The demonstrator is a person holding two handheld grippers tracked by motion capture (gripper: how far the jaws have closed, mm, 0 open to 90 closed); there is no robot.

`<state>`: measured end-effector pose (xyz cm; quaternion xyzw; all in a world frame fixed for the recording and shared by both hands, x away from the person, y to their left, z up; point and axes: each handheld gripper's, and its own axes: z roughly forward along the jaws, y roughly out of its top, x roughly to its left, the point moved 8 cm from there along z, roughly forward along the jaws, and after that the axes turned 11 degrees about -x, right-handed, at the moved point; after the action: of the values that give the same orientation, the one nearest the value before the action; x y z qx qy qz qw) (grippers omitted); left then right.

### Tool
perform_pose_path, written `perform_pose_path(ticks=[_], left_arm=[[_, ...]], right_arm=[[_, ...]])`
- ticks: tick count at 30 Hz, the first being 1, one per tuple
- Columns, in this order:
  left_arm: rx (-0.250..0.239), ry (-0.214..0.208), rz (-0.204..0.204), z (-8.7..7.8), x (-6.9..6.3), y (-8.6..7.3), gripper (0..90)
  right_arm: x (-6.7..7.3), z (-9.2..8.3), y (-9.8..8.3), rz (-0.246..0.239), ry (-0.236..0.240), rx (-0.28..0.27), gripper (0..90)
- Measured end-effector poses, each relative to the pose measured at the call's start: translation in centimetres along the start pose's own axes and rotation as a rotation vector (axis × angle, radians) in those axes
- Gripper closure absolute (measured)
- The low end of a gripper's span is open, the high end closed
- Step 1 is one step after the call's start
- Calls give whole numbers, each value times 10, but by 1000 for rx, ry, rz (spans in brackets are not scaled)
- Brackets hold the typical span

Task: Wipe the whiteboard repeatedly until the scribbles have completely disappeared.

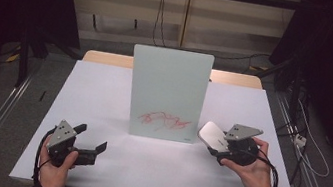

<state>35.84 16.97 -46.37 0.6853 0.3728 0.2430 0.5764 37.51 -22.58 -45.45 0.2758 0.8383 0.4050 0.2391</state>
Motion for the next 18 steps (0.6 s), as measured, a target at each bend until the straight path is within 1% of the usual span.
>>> perform_pose_path(ticks=[2, 3, 4, 5, 9, 11, 13, 15, 17, 18], left_arm=[[0, 2, -4, 0, 0, 0, 51], [3, 2, -1, 0, 1, 0, 51], [-2, 4, -5, 0, 1, 0, 51], [-4, 4, -6, 0, 2, 1, 51], [-4, 6, -4, 0, 2, 1, 50], [-4, 5, -3, 0, 1, 1, 50], [-8, 4, -4, 1, 1, 2, 50], [-3, 0, -1, 1, 0, 1, 50], [0, -2, 1, 1, 0, 1, 51], [-1, -1, -2, 1, 0, 1, 51]], right_arm=[[3, 1, 3, -10, 3, -6, 312], [5, 2, 6, -18, 1, -13, 312], [6, 3, 8, -30, -3, -17, 312], [8, 3, 9, -29, -9, -17, 312], [13, 6, 17, -90, -50, -34, 312], [17, 8, 21, -109, -50, -36, 312], [20, 10, 24, -135, -60, -40, 312], [23, 12, 27, -152, -63, -44, 312], [25, 14, 29, -168, -58, -45, 312], [26, 15, 30, -165, -60, -48, 313]])
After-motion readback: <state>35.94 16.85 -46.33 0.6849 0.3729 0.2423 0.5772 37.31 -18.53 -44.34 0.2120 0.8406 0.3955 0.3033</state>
